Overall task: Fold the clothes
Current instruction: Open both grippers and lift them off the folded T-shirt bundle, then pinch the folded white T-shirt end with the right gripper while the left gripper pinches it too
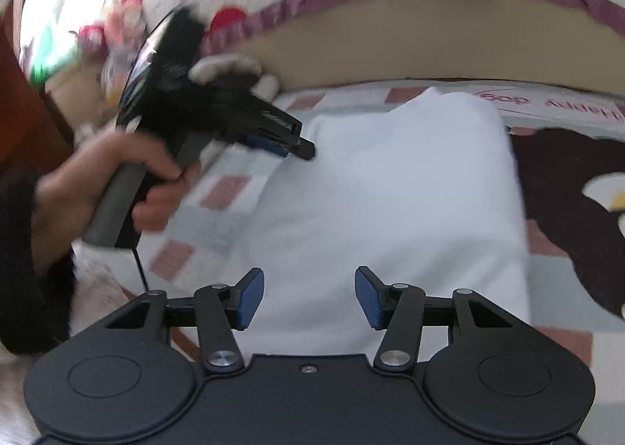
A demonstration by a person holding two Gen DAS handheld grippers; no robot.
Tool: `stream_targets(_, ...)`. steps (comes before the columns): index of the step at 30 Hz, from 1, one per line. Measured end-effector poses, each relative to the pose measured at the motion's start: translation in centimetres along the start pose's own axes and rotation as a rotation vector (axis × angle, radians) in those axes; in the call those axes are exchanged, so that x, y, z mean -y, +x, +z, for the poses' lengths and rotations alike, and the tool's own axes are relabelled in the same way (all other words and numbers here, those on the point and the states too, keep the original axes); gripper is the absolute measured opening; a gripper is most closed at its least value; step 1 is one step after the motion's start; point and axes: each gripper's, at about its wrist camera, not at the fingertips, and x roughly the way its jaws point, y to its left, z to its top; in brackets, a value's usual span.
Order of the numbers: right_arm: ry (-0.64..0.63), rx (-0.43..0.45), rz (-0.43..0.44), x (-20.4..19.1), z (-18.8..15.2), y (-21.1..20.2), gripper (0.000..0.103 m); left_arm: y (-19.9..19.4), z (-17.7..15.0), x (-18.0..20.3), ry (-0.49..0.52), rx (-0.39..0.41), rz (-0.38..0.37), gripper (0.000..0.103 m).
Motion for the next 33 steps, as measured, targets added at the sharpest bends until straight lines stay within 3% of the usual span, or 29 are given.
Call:
stream_targets(2, -0.035, -0.041, 0.009, -1.0, -0.5, 1.5, 0.057, 1.0, 0.2, -0.4, 0.002, 0.001, 0.034, 0.017)
stream_targets(5, -0.083, -0.132, 0.051, -3.0, -1.6, 3.2, 0.057, 2.4, 0.6, -1.0, 0.005, 0.001, 0.085, 0.009)
stream_targets(7, -0.127, -0.143, 0.058, -3.9, -1.8, 3.1, 0.057, 3.1, 0.8, -1.5, -0.010, 0.004, 0.099, 0.009)
stream_targets(8, -0.136, -0.147, 0.066, -4.2, -1.8, 3.0, 0.056, 2.6, 0.8, -2.4, -0.079, 0.014, 0.032, 0.009)
stream_targets(10, -0.028, -0.127, 0.138, -3.0, -0.9, 1.9, 0.056, 1.4, 0.8, -3.9, -0.197, 0.039, -0.088, 0.010)
stream_targets(13, 0.199, -0.064, 0.259, 0.3, 1.4, -1.1, 0.056, -0.6, 0.8, -3.2, -0.173, 0.099, -0.173, 0.011)
stream_targets(16, 0.136, -0.011, 0.130, 1.9, 4.6, -3.6, 0.059, -1.4, 0.8, -2.4, -0.165, 0.095, -0.306, 0.013)
stream_targets(19, 0.024, 0.034, -0.043, 3.6, 7.4, -5.2, 0.076, 0.3, 0.6, -1.7, -0.151, -0.008, -0.296, 0.013)
stream_targets(23, 0.066, 0.029, -0.187, 7.4, 7.2, -3.4, 0.077, 2.3, -0.2, -3.2, -0.258, -0.118, -0.305, 0.012)
stream_targets(26, 0.180, 0.019, -0.213, 10.0, 5.3, -1.9, 0.077, 3.2, -0.5, -4.0, -0.301, -0.166, -0.290, 0.010)
stream_targets(28, 0.226, -0.010, -0.235, 11.0, 4.6, -0.8, 0.077, 2.7, -0.4, -4.2, -0.278, -0.151, -0.222, 0.007)
stream_targets(31, 0.322, -0.044, -0.241, 12.5, 3.6, -0.1, 0.081, 1.5, -0.2, -4.6, -0.258, -0.120, -0.117, 0.012)
stream_targets(33, 0.432, -0.066, -0.213, 13.7, 3.0, 0.1, 0.083, 1.9, -0.3, -4.5, -0.269, -0.134, -0.145, 0.018)
